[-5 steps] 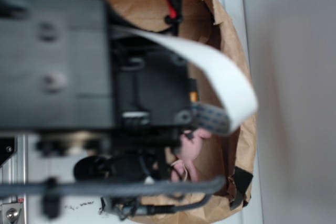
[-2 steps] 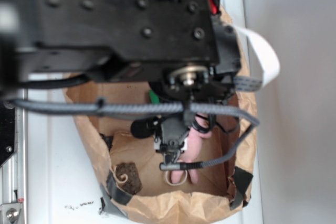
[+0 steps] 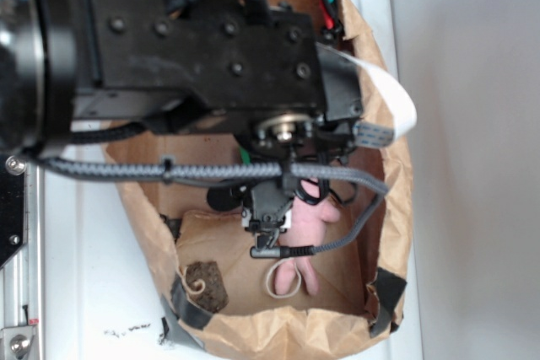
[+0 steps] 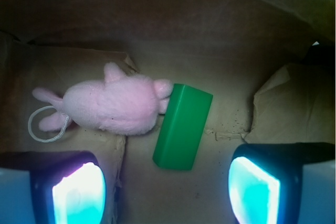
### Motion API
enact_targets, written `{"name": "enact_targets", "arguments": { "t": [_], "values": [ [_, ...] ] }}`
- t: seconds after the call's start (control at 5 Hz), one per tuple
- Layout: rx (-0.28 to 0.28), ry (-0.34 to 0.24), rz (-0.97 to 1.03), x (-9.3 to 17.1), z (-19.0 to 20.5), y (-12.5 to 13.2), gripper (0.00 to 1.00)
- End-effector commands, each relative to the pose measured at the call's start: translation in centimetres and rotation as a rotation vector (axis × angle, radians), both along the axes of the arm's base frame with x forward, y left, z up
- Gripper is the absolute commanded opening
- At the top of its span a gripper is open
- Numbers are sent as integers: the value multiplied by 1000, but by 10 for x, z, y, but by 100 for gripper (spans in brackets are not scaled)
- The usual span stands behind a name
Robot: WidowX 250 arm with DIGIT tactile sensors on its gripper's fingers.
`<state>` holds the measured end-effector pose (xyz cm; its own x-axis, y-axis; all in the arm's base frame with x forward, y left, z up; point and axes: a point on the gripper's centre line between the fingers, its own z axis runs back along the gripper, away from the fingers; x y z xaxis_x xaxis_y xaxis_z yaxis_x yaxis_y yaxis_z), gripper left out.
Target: Grab the green block.
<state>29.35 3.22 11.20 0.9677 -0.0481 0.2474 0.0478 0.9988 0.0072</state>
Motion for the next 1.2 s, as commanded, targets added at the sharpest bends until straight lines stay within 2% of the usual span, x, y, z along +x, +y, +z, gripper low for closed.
{"name": "enact_targets", "arguments": {
  "t": [0.0, 0.2, 0.4, 0.6, 0.8, 1.0],
  "values": [
    [11, -51, 33, 6, 14, 9, 100],
    [11, -51, 33, 6, 14, 9, 100],
    [0, -20, -6, 13, -17, 13, 100],
    [-10, -31, -1, 25, -32, 24, 100],
    [22, -56, -3, 35, -49, 31, 100],
    [10, -71, -30, 34, -47, 36, 100]
  ]
}}
